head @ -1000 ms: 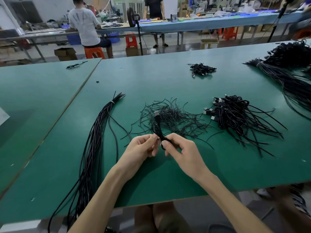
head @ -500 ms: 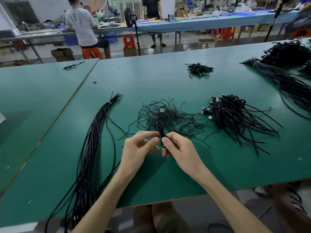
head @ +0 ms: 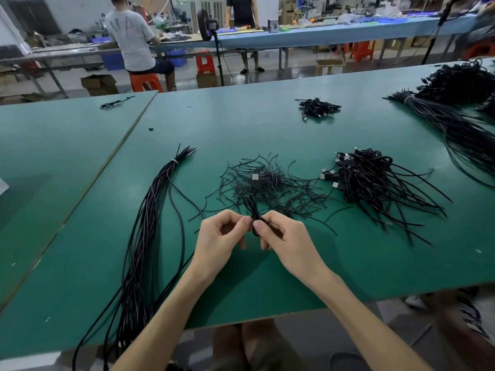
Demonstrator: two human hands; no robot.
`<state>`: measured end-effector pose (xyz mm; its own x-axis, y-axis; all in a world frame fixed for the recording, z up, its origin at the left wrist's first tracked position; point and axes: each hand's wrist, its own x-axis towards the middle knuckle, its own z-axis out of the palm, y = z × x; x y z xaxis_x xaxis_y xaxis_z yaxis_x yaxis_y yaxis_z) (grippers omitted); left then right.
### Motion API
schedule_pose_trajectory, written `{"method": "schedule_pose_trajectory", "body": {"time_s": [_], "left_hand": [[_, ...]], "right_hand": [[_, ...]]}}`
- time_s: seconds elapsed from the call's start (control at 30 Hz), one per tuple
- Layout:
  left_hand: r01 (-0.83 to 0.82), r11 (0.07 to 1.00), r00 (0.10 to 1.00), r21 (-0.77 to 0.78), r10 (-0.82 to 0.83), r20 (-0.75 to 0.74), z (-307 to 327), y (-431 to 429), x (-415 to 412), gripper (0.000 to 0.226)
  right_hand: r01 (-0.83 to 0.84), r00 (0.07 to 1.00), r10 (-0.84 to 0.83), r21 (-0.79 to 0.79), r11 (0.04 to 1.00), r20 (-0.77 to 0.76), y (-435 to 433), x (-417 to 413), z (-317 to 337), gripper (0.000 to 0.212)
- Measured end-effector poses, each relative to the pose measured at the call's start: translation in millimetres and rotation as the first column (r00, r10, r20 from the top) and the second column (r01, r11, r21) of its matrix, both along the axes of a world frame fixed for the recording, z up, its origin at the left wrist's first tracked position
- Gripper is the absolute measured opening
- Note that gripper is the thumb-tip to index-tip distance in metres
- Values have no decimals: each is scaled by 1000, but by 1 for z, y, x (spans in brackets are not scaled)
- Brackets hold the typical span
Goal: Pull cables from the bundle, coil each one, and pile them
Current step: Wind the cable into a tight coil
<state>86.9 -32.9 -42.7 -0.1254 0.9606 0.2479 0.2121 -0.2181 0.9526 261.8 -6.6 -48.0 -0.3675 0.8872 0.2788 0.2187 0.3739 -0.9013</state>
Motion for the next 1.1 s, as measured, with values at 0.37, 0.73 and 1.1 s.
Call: {"method": "schedule_pose_trajectory", "body": {"time_s": [0.37, 0.73, 1.1], "left_hand": [[156, 986, 973, -62, -143, 181, 3, 1, -5, 19], [266, 959, 935, -103, -230, 271, 3, 0, -9, 36], [283, 948, 915, -148, -220, 338, 3, 2, -6, 50]], "right_hand": [[-130, 982, 98, -203, 970, -164, 1, 5, 7, 28], [-314, 936, 252, -258, 914, -245, 0, 6, 11, 31], [-306, 946, 269, -231, 923, -179, 1, 5, 8, 30]]}}
